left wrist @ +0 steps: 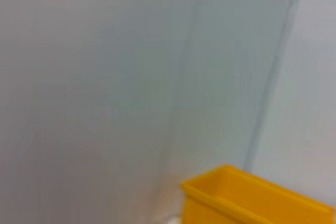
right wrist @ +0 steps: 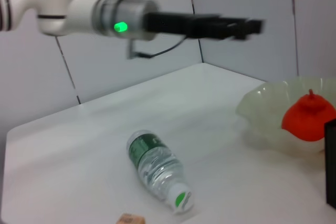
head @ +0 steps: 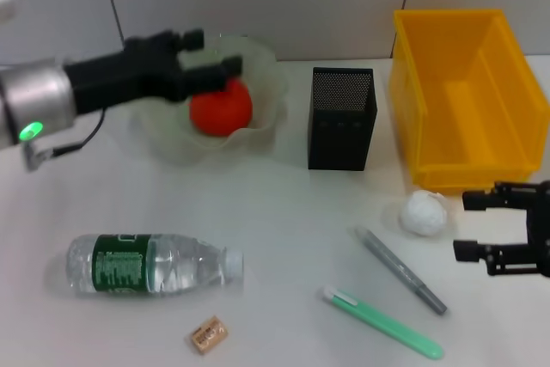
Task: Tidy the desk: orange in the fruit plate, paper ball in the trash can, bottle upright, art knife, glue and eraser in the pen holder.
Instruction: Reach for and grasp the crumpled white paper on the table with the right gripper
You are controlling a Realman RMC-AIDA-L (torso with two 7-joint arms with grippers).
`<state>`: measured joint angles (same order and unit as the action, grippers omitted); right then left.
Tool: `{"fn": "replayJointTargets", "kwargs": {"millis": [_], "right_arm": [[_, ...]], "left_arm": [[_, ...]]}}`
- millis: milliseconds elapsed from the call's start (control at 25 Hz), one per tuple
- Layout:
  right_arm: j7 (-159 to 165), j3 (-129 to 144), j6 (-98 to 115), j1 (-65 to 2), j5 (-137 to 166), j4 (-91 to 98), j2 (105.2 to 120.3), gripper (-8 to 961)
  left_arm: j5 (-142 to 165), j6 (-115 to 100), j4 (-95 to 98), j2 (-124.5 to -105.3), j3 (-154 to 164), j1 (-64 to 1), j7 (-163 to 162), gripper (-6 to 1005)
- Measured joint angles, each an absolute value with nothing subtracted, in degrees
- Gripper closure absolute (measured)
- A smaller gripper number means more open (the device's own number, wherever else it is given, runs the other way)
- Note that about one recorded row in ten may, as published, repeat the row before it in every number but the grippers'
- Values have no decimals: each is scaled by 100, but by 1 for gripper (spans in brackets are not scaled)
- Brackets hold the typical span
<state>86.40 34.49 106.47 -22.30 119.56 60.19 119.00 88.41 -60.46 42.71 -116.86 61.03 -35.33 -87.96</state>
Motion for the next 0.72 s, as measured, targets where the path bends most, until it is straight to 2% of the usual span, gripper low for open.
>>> {"fn": "replayJointTargets", "kwargs": {"millis": [80, 160, 240, 400, 440, 480, 720], "right_arm": [[8985, 3551, 10654, -2295, 11965, 6306, 11900, 171], [9431, 3807, 10660, -2377, 11988, 6702, 11897, 171], [9940, 4075, 10675, -2492, 12097, 7089, 11888, 171], [11131, 4527, 10847, -2958, 12732, 7854, 11848, 171], [11682, 4691, 11016, -3300, 13149, 8055, 11801, 171], [11682, 4691, 11016, -3300, 13149, 8055, 11801, 171], [13469, 5308, 11391, -4353, 14531, 8210, 11650, 171]], "left_arm": [[8842, -7378, 4741, -11506, 6082, -2857, -8988, 154], [8842, -7378, 4741, -11506, 6082, -2857, -8988, 154], [8879, -8482, 4807, -11356, 5801, -2425, -8997, 154], [8918, -9070, 4717, -11296, 5607, -2213, -8974, 155], [8922, -9559, 4671, -11214, 5526, -1959, -8876, 155], [8922, -9559, 4671, -11214, 5526, -1959, -8876, 155], [8924, -9891, 4600, -11149, 5521, -1626, -8684, 156]]}}
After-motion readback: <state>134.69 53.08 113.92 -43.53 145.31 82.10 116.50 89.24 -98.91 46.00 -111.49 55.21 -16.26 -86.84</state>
